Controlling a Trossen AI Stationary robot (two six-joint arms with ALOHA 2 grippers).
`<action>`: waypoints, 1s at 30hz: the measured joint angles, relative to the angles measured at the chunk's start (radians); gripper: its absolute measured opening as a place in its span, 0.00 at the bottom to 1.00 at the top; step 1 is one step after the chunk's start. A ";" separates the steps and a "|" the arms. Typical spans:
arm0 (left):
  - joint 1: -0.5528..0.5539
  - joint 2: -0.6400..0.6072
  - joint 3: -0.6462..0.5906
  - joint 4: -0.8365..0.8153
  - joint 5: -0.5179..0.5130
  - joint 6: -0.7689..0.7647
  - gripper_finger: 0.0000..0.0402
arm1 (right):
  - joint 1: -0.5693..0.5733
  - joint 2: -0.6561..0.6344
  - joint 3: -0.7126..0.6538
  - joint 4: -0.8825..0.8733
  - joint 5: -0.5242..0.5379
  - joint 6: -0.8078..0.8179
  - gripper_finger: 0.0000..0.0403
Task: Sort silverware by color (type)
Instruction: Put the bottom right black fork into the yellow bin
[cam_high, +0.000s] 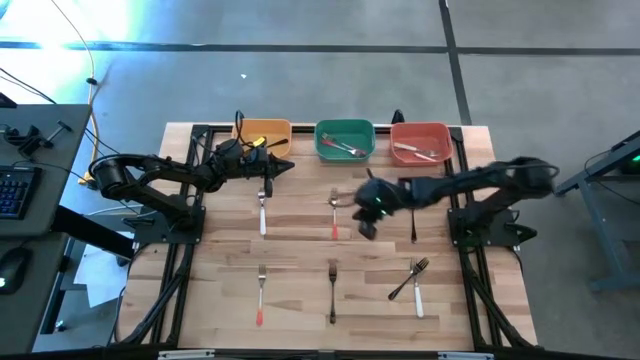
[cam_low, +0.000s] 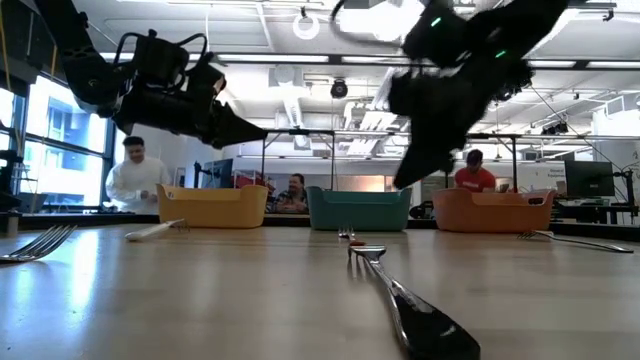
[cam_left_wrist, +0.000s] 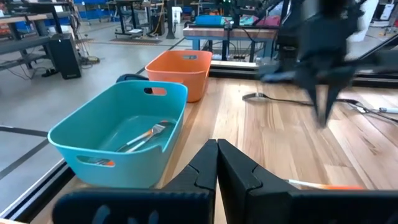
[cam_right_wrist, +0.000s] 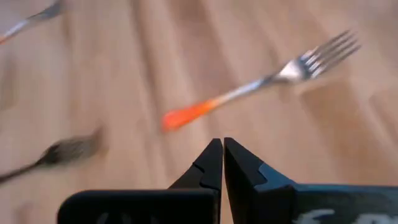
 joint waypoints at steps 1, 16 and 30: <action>0.000 0.000 0.000 -0.005 0.000 0.001 0.00 | 0.028 -0.036 -0.017 -0.032 0.000 0.021 0.00; -0.001 0.000 0.000 -0.056 0.000 0.002 0.00 | 0.532 -0.102 0.012 -0.571 0.091 0.207 0.01; -0.002 0.000 0.000 -0.158 -0.001 0.051 0.00 | 0.635 -0.013 0.013 -0.536 -0.002 0.209 0.31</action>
